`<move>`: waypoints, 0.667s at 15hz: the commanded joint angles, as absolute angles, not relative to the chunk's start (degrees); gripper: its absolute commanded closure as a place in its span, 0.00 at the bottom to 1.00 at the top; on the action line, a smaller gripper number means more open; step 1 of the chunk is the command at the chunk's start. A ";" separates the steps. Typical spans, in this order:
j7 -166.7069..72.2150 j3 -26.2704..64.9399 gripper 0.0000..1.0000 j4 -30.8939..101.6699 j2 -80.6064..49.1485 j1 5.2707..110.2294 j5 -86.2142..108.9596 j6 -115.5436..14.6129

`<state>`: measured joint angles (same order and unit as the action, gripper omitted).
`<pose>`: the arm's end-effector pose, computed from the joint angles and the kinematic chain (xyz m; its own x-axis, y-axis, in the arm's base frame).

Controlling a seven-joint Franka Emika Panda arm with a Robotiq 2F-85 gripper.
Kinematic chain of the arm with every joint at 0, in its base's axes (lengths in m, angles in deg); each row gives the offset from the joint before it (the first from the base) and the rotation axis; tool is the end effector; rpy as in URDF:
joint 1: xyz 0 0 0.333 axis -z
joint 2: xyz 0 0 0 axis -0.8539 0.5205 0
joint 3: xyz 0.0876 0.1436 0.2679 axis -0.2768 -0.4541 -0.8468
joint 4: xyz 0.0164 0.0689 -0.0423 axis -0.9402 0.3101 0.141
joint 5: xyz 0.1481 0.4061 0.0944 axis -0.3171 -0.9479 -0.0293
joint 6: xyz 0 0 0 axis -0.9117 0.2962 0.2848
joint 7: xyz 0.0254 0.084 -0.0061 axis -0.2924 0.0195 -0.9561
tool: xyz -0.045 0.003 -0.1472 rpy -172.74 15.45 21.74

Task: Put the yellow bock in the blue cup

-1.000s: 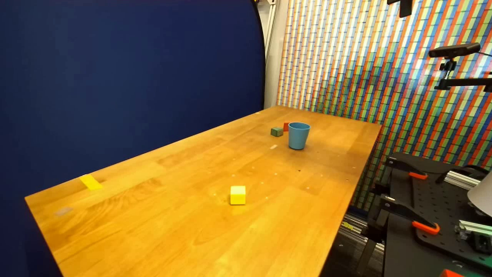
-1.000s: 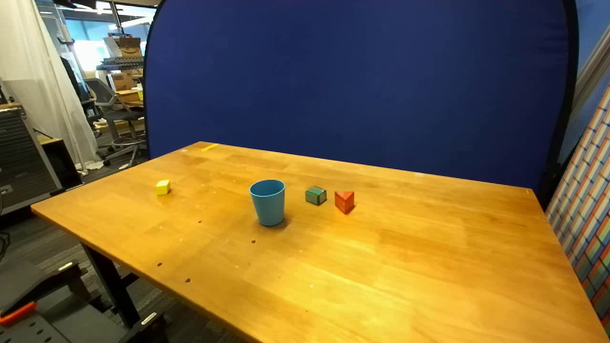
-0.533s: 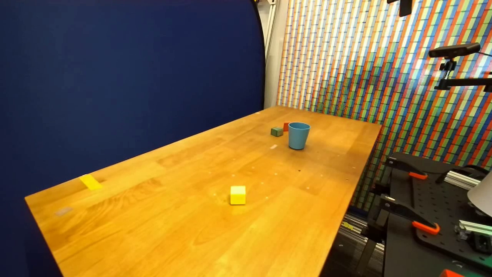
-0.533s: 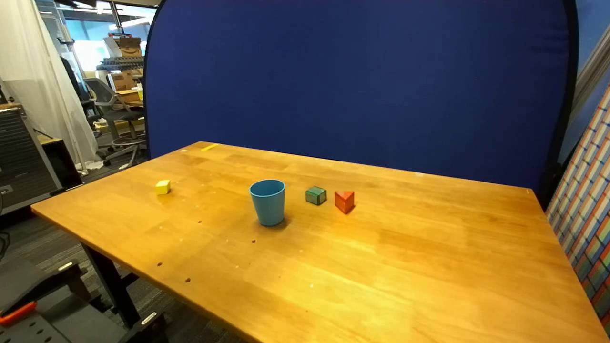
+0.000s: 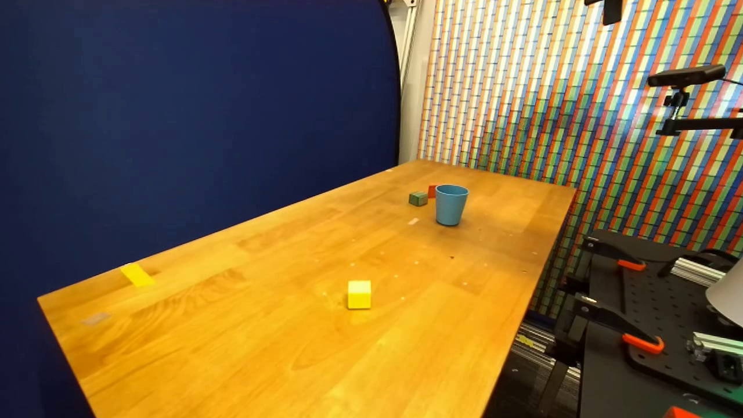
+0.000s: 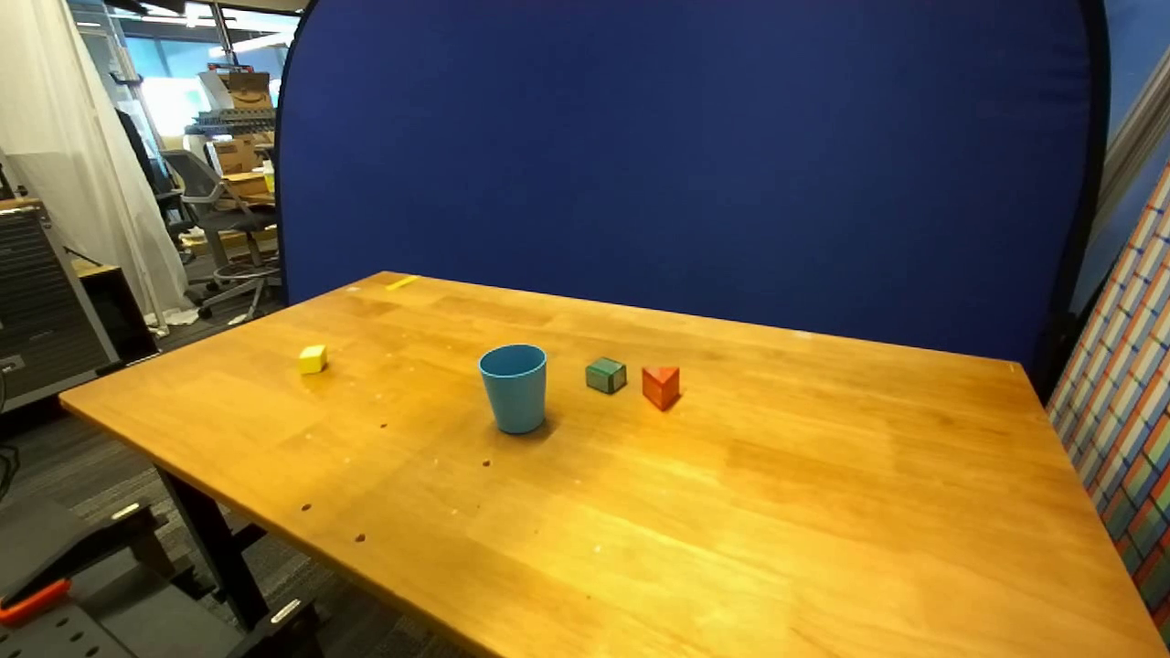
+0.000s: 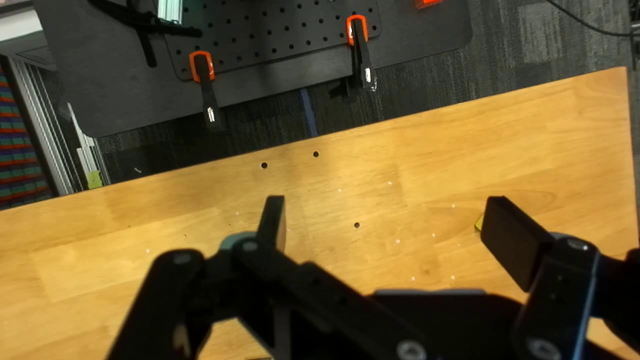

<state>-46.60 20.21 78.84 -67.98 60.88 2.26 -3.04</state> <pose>0.3746 -0.0304 0.4739 0.9550 -0.1777 -0.2376 -0.2133 -0.9678 -0.1338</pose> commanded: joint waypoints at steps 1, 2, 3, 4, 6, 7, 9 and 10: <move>-47.09 19.42 0.00 78.71 -67.88 61.93 1.90 -2.87; -47.08 19.42 0.00 78.71 -67.88 61.93 1.89 -2.87; -47.08 19.42 0.00 78.71 -67.88 61.93 1.90 -2.87; -47.09 19.42 0.00 78.71 -67.88 61.93 1.90 -2.87; -46.96 18.26 0.00 78.57 -65.20 61.39 2.59 -4.62; -47.67 17.82 0.00 78.60 -63.54 60.64 2.02 -5.70; -48.33 15.92 0.00 78.96 -59.69 59.13 1.34 -9.78; -48.97 14.75 0.00 79.23 -57.26 57.89 0.81 -12.40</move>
<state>-47.27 17.31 79.92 -63.63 60.15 2.28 -7.04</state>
